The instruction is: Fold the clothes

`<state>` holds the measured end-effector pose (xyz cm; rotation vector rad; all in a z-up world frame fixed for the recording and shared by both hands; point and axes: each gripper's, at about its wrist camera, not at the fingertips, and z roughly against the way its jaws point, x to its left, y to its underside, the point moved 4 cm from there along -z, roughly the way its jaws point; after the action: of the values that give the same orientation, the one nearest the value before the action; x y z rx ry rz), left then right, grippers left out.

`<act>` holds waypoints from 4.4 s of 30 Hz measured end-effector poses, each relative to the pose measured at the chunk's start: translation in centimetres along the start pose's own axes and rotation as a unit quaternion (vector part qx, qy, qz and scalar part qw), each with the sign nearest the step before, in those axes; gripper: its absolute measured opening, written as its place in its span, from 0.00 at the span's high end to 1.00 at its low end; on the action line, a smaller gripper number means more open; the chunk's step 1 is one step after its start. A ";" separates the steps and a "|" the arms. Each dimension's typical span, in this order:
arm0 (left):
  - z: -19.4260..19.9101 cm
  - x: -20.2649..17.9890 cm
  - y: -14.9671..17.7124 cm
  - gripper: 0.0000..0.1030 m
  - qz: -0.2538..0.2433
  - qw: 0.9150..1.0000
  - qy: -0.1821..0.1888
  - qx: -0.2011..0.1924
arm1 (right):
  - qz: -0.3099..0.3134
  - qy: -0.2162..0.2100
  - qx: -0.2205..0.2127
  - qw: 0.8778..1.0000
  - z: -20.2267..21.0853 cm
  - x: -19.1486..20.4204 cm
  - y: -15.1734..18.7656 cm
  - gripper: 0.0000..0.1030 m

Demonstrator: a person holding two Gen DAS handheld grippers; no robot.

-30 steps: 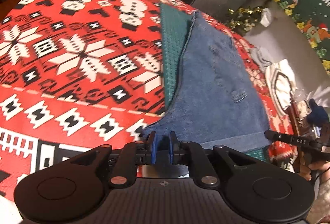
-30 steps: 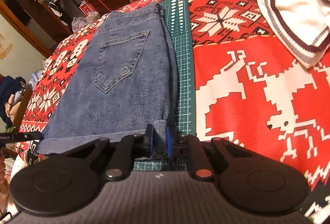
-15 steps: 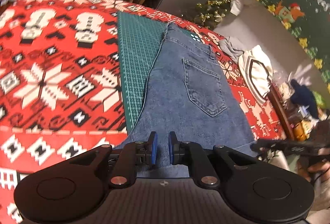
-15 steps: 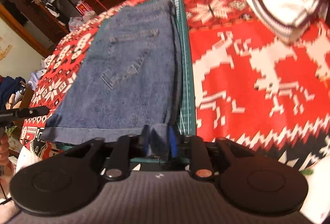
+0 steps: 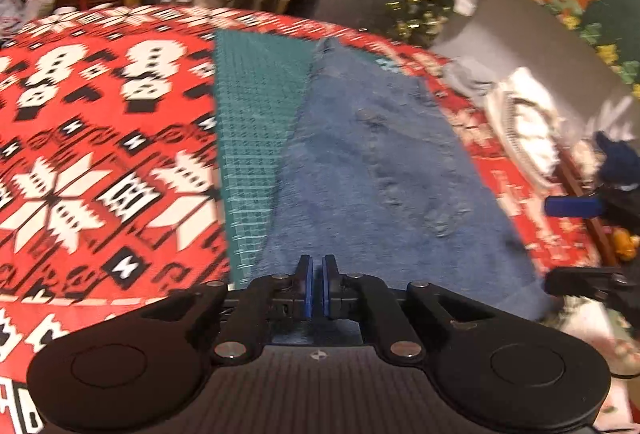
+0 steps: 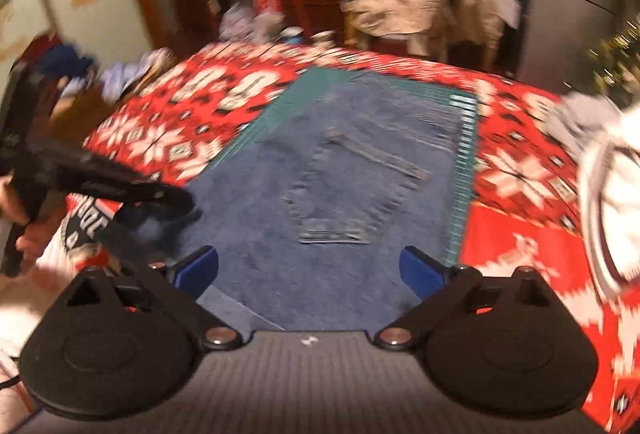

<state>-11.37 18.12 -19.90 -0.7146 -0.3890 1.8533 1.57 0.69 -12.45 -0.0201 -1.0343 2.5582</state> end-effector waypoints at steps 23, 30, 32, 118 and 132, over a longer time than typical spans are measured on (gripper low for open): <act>0.8 3.6 1.8 0.98 0.130 0.991 0.028 -0.020 | 0.126 -0.086 0.087 0.984 -16.6 3.6 -8.0 0.91; 1.1 4.2 1.7 0.99 0.199 0.979 0.031 -0.011 | 0.108 -0.070 0.089 0.988 -17.4 2.0 -9.4 0.95; 1.6 3.9 1.2 0.98 0.221 0.974 0.037 -0.020 | 0.112 -0.091 0.083 0.986 -16.5 2.6 -9.8 0.95; -12.4 -3.1 -13.1 0.97 0.178 0.980 0.084 -0.012 | 0.020 0.002 0.081 0.997 -13.5 -17.3 -10.2 0.95; -13.1 -3.8 -11.6 0.97 0.141 0.985 0.099 0.002 | 0.065 0.001 0.075 0.995 -13.8 -12.3 -7.5 0.92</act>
<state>6.40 18.26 -22.26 -0.9813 -0.1605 2.0224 17.67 10.47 -19.02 -0.0505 -0.8642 2.7454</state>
